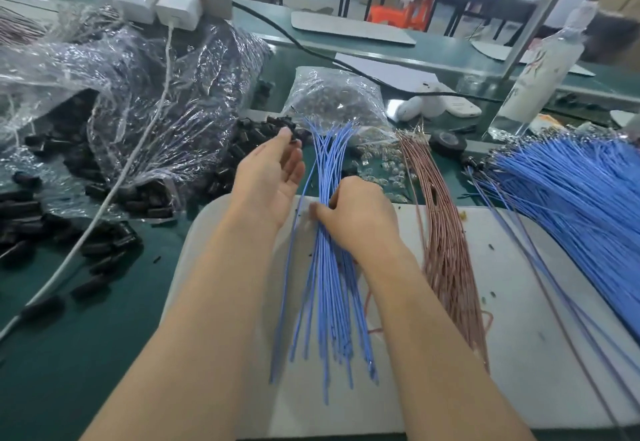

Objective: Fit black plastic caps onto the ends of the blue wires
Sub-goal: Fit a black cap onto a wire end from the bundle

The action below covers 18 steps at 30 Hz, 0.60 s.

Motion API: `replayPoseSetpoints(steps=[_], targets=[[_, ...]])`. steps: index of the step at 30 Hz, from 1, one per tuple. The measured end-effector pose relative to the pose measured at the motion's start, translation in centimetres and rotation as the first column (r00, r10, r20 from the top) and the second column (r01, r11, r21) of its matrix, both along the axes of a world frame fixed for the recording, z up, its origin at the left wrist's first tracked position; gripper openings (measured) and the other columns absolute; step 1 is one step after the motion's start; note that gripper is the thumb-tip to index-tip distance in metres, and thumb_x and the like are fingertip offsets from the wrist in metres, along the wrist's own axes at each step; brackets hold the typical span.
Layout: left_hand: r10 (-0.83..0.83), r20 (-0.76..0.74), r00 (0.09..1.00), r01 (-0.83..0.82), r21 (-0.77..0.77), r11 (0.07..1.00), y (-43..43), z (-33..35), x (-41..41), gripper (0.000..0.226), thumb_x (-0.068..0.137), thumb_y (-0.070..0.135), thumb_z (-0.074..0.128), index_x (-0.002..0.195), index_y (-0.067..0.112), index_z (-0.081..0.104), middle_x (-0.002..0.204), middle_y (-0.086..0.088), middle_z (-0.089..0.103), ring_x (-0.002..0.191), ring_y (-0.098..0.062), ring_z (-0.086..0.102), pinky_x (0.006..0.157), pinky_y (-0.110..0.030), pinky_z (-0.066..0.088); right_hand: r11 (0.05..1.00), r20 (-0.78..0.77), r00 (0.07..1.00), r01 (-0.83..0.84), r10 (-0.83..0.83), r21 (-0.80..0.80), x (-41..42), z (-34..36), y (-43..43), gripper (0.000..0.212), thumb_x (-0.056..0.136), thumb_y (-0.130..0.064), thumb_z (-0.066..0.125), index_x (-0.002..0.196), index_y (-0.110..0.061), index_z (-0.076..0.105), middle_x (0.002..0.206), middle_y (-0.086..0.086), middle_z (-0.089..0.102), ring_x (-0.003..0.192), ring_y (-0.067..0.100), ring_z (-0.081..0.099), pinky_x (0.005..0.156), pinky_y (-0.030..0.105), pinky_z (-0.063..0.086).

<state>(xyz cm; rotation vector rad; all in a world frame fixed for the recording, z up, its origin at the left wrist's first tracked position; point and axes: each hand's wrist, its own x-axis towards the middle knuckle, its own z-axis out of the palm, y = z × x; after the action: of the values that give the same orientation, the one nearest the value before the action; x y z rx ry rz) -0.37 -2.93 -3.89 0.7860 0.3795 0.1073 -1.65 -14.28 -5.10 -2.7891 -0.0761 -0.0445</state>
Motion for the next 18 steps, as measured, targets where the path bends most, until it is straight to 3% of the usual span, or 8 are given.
replayPoseSetpoints(steps=[3, 6, 10, 13, 18], targets=[[-0.036, 0.032, 0.999, 0.034, 0.045, 0.998, -0.3, -0.4, 0.3, 0.005, 0.092, 0.011, 0.059, 0.088, 0.01, 0.06, 0.076, 0.0, 0.064, 0.06, -0.002, 0.061, 0.057, -0.015, 0.05, 0.991, -0.021, 0.999, 0.039, -0.036, 0.125, 0.2, 0.3, -0.7, 0.028, 0.089, -0.036, 0.059, 0.082, -0.01, 0.065, 0.082, 0.01, 0.065, 0.086, 0.03, 0.061, 0.067, 0.027, 0.04], [-0.063, 0.06, 0.996, 0.056, 0.12, 0.991, -0.7, -0.8, 0.4, 0.002, 0.092, 0.006, 0.058, 0.092, 0.009, 0.058, 0.08, -0.003, 0.063, 0.066, -0.006, 0.062, 0.059, -0.015, 0.052, 0.966, -0.006, 1.0, 0.029, -0.029, 0.258, 0.3, 1.0, -2.3, 0.035, 0.091, -0.038, 0.058, 0.069, -0.011, 0.066, 0.067, 0.006, 0.062, 0.072, 0.022, 0.057, 0.061, 0.025, 0.034], [-0.131, 0.048, 0.99, 0.121, 0.165, 0.979, -0.9, -0.9, 0.3, 0.005, 0.092, 0.01, 0.059, 0.088, 0.011, 0.059, 0.076, -0.002, 0.065, 0.067, -0.008, 0.064, 0.059, -0.018, 0.052, 0.912, -0.07, 0.997, -0.005, 0.037, 0.411, 0.1, 1.4, -3.6, 0.041, 0.094, -0.038, 0.055, 0.058, -0.017, 0.059, 0.04, -0.01, 0.047, 0.041, 0.002, 0.042, 0.046, 0.02, 0.027], [-0.144, 0.039, 0.989, 0.135, 0.176, 0.975, -0.8, -1.0, 0.3, 0.007, 0.093, 0.012, 0.057, 0.087, 0.01, 0.06, 0.077, -0.003, 0.065, 0.07, -0.01, 0.065, 0.063, -0.02, 0.055, 0.814, -0.096, 0.993, 0.002, 0.066, 0.581, 0.4, 1.2, -3.8, 0.031, 0.095, -0.026, 0.056, 0.066, -0.017, 0.062, 0.049, -0.007, 0.056, 0.034, -0.001, 0.04, 0.052, 0.022, 0.033], [-0.158, -0.019, 0.987, 0.158, 0.2, 0.967, -1.1, -1.0, 0.3, 0.01, 0.094, 0.012, 0.056, 0.085, 0.011, 0.058, 0.084, -0.005, 0.063, 0.078, -0.013, 0.063, 0.083, -0.028, 0.055, 0.925, -0.036, 0.998, -0.04, 0.057, 0.378, 0.2, 1.0, -3.3, 0.025, 0.093, -0.028, 0.057, 0.072, -0.017, 0.062, 0.058, -0.002, 0.067, 0.041, -0.002, 0.049, 0.058, 0.023, 0.043]])
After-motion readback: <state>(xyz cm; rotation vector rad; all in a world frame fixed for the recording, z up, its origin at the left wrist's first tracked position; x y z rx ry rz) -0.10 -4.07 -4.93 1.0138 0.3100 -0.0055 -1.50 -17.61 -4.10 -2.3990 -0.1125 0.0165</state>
